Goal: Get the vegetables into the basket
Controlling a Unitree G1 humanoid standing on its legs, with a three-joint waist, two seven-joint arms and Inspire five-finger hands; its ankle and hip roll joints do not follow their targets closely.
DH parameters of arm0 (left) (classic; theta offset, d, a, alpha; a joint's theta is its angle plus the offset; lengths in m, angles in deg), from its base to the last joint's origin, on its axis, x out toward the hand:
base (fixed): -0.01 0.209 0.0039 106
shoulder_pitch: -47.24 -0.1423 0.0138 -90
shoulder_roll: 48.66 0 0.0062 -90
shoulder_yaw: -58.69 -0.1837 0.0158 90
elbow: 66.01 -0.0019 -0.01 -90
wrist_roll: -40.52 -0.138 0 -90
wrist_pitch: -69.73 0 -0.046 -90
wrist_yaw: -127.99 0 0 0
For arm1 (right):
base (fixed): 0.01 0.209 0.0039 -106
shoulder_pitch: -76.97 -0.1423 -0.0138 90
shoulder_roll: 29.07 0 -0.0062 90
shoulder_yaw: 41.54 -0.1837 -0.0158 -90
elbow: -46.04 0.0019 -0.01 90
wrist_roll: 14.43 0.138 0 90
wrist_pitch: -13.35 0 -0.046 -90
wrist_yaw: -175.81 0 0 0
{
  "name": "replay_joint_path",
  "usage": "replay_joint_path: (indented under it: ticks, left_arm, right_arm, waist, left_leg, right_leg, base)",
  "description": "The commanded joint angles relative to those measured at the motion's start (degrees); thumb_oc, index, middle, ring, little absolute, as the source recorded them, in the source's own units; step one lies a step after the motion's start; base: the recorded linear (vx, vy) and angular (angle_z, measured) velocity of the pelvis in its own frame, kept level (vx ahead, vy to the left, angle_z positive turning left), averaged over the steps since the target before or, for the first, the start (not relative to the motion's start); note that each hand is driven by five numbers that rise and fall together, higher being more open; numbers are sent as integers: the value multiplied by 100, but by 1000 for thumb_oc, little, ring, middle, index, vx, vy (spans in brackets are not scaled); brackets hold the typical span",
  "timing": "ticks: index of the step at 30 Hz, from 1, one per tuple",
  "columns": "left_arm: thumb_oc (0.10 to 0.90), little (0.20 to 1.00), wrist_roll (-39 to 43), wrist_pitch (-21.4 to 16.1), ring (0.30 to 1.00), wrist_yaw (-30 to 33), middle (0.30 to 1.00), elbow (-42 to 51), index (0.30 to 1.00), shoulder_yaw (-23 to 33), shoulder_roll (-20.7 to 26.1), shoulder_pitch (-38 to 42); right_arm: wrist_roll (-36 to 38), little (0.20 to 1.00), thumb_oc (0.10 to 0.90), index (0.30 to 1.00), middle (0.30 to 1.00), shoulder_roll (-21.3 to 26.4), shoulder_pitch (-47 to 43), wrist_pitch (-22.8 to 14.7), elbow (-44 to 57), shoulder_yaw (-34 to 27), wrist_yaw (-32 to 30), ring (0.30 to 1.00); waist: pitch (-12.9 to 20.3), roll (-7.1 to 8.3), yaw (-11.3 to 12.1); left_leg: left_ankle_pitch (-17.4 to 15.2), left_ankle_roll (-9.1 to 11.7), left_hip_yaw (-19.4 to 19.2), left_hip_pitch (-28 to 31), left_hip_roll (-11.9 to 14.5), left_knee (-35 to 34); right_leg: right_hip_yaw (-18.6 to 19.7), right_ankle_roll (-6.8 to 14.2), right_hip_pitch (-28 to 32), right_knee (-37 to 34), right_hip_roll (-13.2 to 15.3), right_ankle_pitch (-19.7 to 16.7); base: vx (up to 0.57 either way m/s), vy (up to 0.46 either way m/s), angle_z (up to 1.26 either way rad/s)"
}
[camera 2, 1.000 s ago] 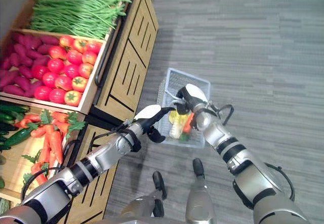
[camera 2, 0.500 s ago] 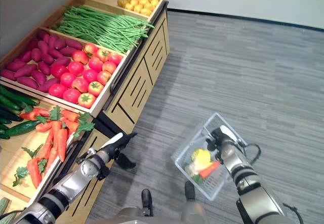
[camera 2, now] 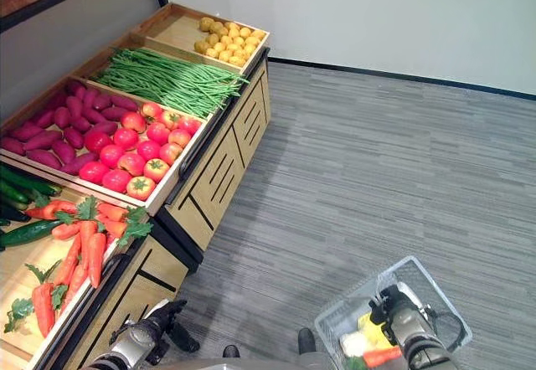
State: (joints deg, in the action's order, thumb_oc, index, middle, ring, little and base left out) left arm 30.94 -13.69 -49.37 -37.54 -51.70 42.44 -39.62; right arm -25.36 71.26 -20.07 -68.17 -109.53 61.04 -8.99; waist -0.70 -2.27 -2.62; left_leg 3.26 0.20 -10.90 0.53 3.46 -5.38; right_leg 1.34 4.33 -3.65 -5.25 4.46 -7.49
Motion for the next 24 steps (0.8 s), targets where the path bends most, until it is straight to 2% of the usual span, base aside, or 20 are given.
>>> replay_joint_path:
  ticks: [1, 13, 24]
  left_arm:
    - [900, 1000, -373, -90, 1000, 366, 1000, -548, 1000, 320, 172, 459]
    - [900, 1000, -436, -63, 1000, 439, 1000, -1251, 1000, 622, 32, 219]
    - [900, 1000, -243, -127, 1000, 461, 1000, -1298, 1000, 759, -25, 93]
  right_arm:
    - [43, 300, 400, 300, 300, 33, -326, -256, -522, -160, -299, 300]
    - [260, 300, 400, 300, 300, -440, 233, -309, -1137, -323, -272, 300]
    - [406, 300, 400, 300, 300, -667, 414, -379, -1161, -301, -224, 300]
  waist:
    - [203, 271, 2]
    - [183, 265, -38]
    - [223, 247, -30]
  left_leg:
    - [-650, -19, -18, 230, -61, 38]
    - [-680, -7, 35, 264, -71, 38]
    - [-706, -20, 70, 296, -99, 38]
  right_leg:
    - [-282, 125, 369, 25, 89, 652]
    - [-373, 105, 443, 26, 102, 724]
    - [-437, 112, 499, 25, 123, 754]
  base:
    - [40, -3, -1]
    - [23, 1, 3]
    - [11, 4, 2]
